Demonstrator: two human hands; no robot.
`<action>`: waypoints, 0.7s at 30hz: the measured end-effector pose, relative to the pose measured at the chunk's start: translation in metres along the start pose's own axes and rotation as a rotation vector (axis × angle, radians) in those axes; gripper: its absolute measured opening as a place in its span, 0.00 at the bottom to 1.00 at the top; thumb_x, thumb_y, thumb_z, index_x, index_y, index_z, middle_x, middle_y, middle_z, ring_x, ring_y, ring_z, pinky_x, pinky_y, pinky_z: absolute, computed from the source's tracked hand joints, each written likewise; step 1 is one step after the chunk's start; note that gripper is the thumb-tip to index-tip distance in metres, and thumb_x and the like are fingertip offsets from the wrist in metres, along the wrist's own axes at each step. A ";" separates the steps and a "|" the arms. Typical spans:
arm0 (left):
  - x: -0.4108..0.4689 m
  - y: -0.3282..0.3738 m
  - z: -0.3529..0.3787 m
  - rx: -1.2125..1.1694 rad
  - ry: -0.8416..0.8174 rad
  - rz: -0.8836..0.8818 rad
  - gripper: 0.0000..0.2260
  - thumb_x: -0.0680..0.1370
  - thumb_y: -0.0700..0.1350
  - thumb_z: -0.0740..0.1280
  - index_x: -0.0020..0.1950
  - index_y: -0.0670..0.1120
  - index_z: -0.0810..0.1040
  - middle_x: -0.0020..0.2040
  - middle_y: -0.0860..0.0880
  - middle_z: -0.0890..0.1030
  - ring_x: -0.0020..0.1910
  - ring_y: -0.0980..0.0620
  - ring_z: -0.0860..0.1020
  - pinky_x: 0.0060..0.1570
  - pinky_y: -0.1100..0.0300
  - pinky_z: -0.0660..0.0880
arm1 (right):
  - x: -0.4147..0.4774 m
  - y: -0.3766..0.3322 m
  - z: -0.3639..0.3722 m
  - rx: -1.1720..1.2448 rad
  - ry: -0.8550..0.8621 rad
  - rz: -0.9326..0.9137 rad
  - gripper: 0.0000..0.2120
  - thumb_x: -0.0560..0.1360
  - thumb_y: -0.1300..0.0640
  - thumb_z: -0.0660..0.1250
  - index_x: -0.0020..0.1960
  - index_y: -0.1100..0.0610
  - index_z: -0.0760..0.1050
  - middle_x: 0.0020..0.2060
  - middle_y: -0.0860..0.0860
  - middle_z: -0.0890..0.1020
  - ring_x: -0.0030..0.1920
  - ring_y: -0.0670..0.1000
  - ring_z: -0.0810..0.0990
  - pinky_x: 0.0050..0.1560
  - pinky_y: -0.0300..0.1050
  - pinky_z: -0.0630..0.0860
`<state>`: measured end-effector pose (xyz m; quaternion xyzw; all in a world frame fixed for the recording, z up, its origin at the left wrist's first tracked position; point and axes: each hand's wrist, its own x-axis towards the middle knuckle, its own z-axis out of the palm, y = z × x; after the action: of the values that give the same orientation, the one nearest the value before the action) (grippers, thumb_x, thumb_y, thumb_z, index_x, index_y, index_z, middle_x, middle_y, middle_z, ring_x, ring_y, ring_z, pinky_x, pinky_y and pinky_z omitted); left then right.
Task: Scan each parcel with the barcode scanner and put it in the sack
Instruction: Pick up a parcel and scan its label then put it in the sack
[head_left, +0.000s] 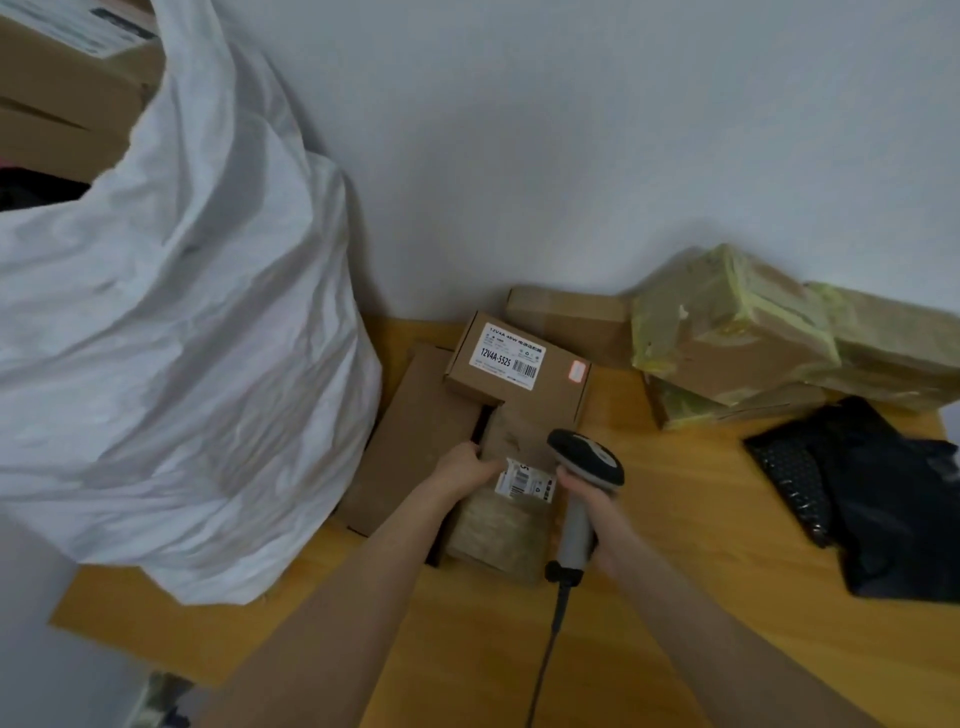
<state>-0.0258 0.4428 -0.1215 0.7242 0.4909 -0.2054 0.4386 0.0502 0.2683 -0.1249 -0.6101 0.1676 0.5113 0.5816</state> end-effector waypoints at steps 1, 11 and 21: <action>-0.002 0.001 0.000 -0.066 -0.014 -0.003 0.34 0.76 0.57 0.68 0.75 0.42 0.62 0.70 0.43 0.71 0.64 0.47 0.73 0.51 0.59 0.72 | 0.000 0.001 -0.001 0.015 0.000 -0.001 0.24 0.69 0.49 0.76 0.61 0.59 0.77 0.53 0.58 0.81 0.53 0.59 0.79 0.52 0.55 0.78; -0.025 -0.033 0.014 -0.469 -0.055 -0.019 0.33 0.76 0.50 0.71 0.76 0.45 0.61 0.70 0.46 0.72 0.65 0.47 0.73 0.61 0.52 0.72 | -0.018 -0.001 -0.023 0.156 -0.006 -0.057 0.19 0.71 0.52 0.74 0.60 0.58 0.78 0.53 0.56 0.83 0.52 0.59 0.81 0.46 0.56 0.80; -0.087 0.019 -0.036 -0.803 0.020 0.304 0.16 0.80 0.33 0.55 0.56 0.48 0.79 0.51 0.46 0.84 0.49 0.49 0.83 0.42 0.56 0.81 | -0.068 -0.065 -0.021 0.270 -0.075 -0.150 0.17 0.68 0.45 0.75 0.46 0.56 0.77 0.36 0.53 0.82 0.36 0.55 0.81 0.37 0.49 0.77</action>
<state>-0.0513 0.4245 -0.0309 0.5620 0.4237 0.0762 0.7063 0.0825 0.2405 -0.0388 -0.5174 0.1668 0.4617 0.7009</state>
